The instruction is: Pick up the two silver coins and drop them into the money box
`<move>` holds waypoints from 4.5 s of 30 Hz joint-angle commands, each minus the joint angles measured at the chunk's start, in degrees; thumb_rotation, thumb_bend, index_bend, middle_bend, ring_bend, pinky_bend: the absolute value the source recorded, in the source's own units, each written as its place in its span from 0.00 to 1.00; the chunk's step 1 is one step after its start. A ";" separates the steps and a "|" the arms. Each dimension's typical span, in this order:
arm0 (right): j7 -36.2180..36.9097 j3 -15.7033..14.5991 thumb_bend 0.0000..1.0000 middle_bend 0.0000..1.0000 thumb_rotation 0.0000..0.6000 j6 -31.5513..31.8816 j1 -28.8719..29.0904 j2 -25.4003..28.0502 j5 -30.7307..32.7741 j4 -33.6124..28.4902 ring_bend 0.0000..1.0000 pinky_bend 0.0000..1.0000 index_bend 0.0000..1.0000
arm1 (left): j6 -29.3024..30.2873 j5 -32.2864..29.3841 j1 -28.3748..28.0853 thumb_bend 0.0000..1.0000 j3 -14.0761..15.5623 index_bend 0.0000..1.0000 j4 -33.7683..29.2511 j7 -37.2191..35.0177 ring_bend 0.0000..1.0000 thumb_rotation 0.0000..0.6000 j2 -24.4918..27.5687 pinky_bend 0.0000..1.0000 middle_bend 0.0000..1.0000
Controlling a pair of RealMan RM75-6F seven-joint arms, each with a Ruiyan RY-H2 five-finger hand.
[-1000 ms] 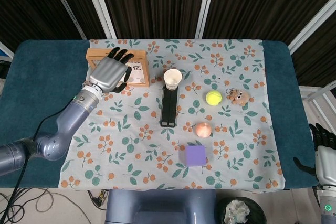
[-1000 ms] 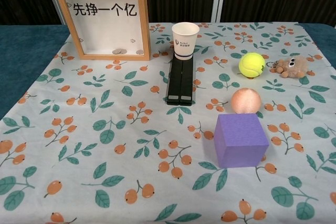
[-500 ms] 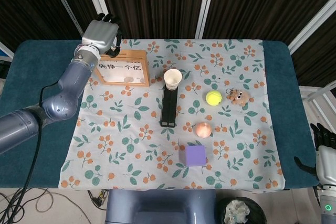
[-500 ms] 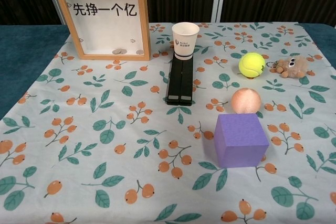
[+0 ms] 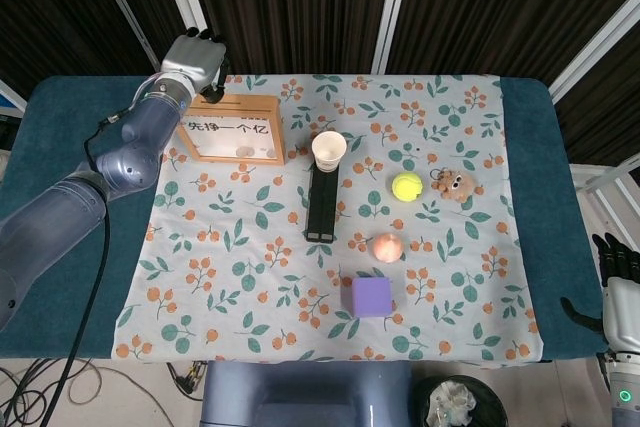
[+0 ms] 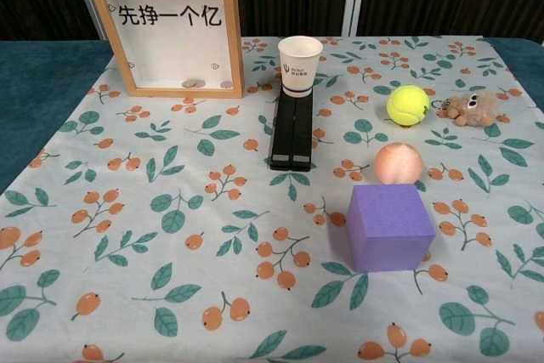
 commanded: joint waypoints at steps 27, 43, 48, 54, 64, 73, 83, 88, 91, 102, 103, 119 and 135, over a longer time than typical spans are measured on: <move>0.14 0.25 0.26 0.00 1.00 0.35 -0.29 0.27 0.26 -0.28 0.00 0.00 0.02 | -5.73 20.47 3.12 0.60 1.87 0.65 10.73 -20.99 0.00 1.00 -7.43 0.00 0.10; 0.17 0.32 0.26 0.00 1.00 0.33 -0.31 0.32 0.32 -0.33 0.00 0.00 0.02 | -7.10 26.24 3.13 0.60 2.85 0.62 13.10 -27.80 0.00 1.00 -8.61 0.00 0.10; 0.09 0.30 0.26 0.00 1.00 0.28 -0.32 0.35 0.40 -0.41 0.00 0.00 0.02 | -7.17 27.88 2.89 0.60 2.78 0.62 13.32 -29.67 0.00 1.00 -8.72 0.00 0.10; 0.00 0.25 0.26 0.00 1.00 0.20 -0.31 0.39 0.41 -0.49 0.00 0.00 0.02 | -7.37 29.60 2.66 0.60 3.06 0.62 13.03 -31.59 0.00 1.00 -8.33 0.00 0.10; -0.10 0.28 0.26 0.00 1.00 0.17 -0.29 0.39 0.52 -0.60 0.00 0.00 0.02 | -7.53 31.84 2.40 0.60 3.94 0.62 12.44 -34.64 0.00 1.00 -7.81 0.00 0.10; -0.20 0.36 0.26 0.00 1.00 0.16 -0.28 0.47 0.69 -0.80 0.00 0.00 0.02 | -7.49 33.76 2.07 0.60 4.79 0.58 12.67 -36.44 0.00 1.00 -8.27 0.00 0.10; -0.20 0.32 0.26 0.00 1.00 -0.06 -0.25 0.57 0.85 -0.90 0.00 0.00 0.02 | -7.59 35.42 1.45 0.60 5.42 0.53 12.13 -38.34 0.00 1.00 -8.08 0.00 0.10; -0.29 0.38 0.26 0.00 1.00 -0.07 -0.19 0.53 0.90 -0.90 0.00 0.00 0.02 | -7.48 36.05 1.23 0.60 5.73 0.52 12.00 -39.17 0.00 1.00 -8.24 0.00 0.09; -0.35 0.38 0.26 0.00 1.00 -0.11 -0.17 0.53 0.98 -0.91 0.00 0.00 0.02 | -7.38 36.38 1.11 0.60 5.89 0.52 12.02 -39.57 0.00 1.00 -8.35 0.00 0.09; -0.46 0.42 0.26 0.00 1.00 -0.26 -0.06 0.52 1.08 -1.02 0.00 0.00 0.02 | -7.29 37.36 0.60 0.58 6.45 0.51 11.52 -40.95 0.00 1.00 -8.16 0.00 0.08; -0.46 0.42 0.26 0.00 1.00 -0.25 -0.05 0.51 1.07 -1.03 0.00 0.00 0.02 | -7.27 37.41 0.56 0.58 6.49 0.51 11.49 -41.07 0.00 1.00 -8.15 0.00 0.08; -0.62 0.44 0.26 0.00 1.00 -0.37 0.01 0.54 1.34 -1.22 0.00 0.00 0.02 | -6.25 38.08 0.11 0.43 7.92 0.50 11.80 -42.00 0.00 1.00 -8.72 0.00 0.08; -0.74 0.40 0.26 0.00 1.00 -0.47 0.10 0.55 1.42 -1.39 0.00 0.00 0.02 | -5.04 37.24 -0.38 0.37 9.15 0.46 11.48 -41.90 0.00 1.00 -8.73 0.00 0.07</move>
